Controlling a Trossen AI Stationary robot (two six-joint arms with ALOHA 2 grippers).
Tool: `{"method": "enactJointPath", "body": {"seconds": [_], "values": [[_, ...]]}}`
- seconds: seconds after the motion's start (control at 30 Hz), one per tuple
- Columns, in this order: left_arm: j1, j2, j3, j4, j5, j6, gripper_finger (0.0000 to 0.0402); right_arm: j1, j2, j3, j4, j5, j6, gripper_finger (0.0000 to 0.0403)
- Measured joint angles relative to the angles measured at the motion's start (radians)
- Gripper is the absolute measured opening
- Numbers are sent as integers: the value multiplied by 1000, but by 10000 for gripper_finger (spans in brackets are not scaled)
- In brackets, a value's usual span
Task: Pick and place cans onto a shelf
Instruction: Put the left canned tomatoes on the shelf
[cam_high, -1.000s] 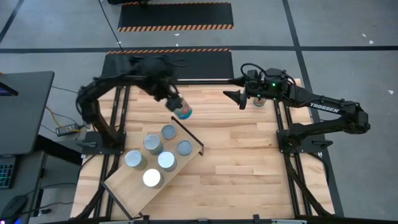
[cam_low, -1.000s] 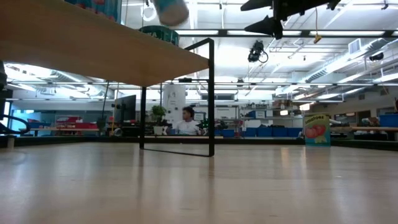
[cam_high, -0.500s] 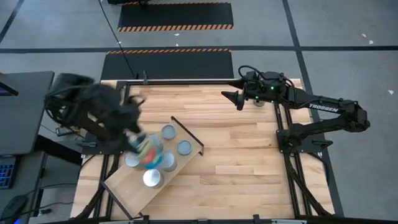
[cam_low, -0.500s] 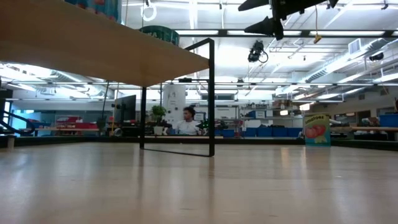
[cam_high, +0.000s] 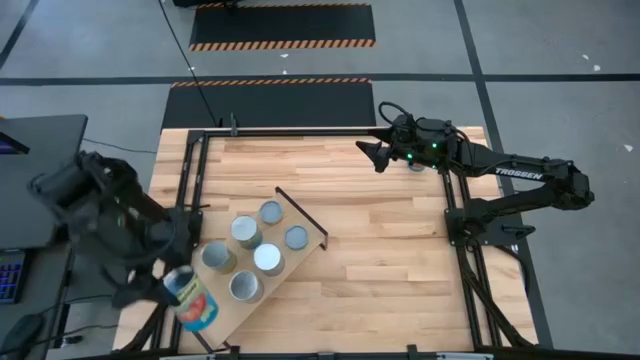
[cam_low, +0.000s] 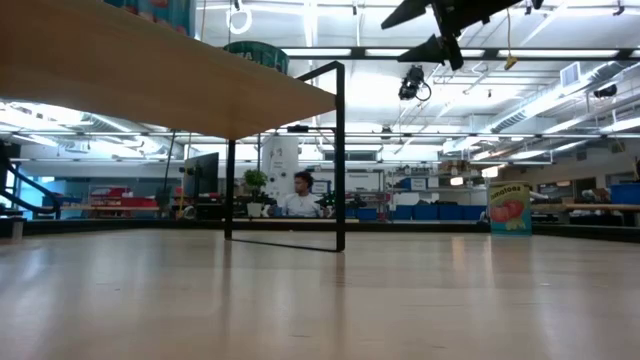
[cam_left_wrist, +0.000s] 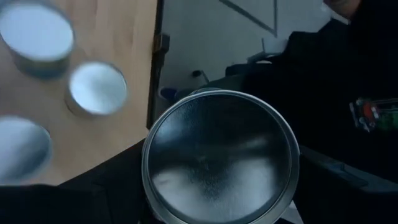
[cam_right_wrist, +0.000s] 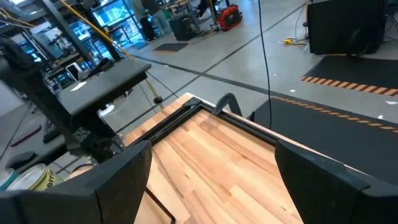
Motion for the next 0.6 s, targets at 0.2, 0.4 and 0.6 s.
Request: {"method": "enactJointPath", "body": {"seconds": [0.2, 0.4, 0.6], "values": [[-95, 95, -1, 1, -62, -206, 323, 0, 0, 0, -63, 13, -49, 348], [-100, 175, -18, 7, -126, -316, 323, 1, 0, 0, -112, -14, -108, 348], [-122, 138, -275, -2, -23, -434, 323, 9, -1, 0, -116, -62, -149, 348]]}}
